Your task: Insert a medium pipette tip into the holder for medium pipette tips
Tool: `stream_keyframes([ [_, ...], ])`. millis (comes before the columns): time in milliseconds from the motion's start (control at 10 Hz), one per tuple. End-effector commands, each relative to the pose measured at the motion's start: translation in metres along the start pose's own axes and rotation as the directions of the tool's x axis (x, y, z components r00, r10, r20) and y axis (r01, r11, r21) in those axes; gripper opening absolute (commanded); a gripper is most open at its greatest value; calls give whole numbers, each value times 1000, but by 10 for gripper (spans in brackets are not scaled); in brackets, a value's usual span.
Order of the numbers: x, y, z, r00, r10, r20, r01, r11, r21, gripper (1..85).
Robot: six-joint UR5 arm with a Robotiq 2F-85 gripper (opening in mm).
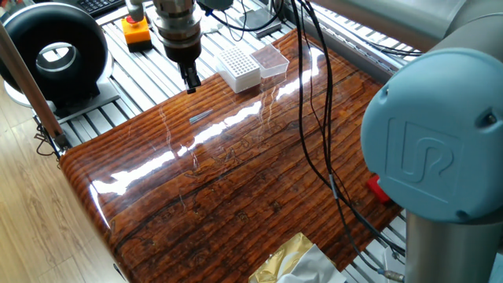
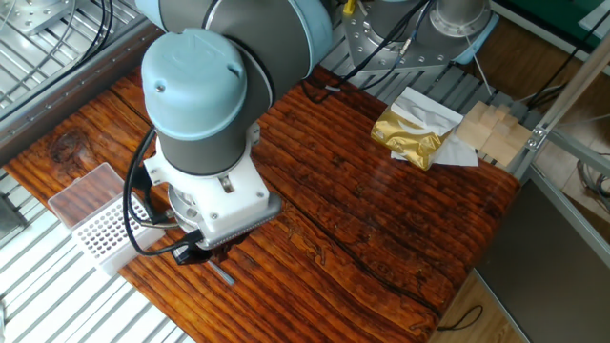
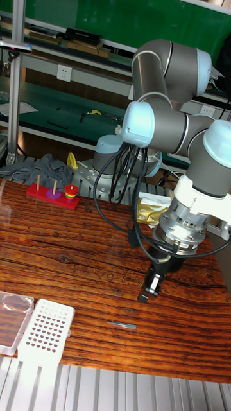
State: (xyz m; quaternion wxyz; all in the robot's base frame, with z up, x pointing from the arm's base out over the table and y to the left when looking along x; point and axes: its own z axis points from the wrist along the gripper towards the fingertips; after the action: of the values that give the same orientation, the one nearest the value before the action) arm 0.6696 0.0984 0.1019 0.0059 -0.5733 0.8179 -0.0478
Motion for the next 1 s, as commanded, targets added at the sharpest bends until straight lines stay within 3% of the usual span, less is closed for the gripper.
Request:
stream_keyframes([
  [0, 0, 5, -1, 1000, 5, 3, -5, 1000, -21, 10],
  [300, -7, 5, 0, 1000, -2, 30, 3, 1000, -26, 10],
  [500, -17, -7, 10, 999, -21, 49, 22, 1000, -14, 10],
  [600, -17, -19, 14, 999, -38, 38, 37, 999, 22, 10],
  [900, -23, -36, 31, 997, -50, 61, 48, 998, 32, 10],
])
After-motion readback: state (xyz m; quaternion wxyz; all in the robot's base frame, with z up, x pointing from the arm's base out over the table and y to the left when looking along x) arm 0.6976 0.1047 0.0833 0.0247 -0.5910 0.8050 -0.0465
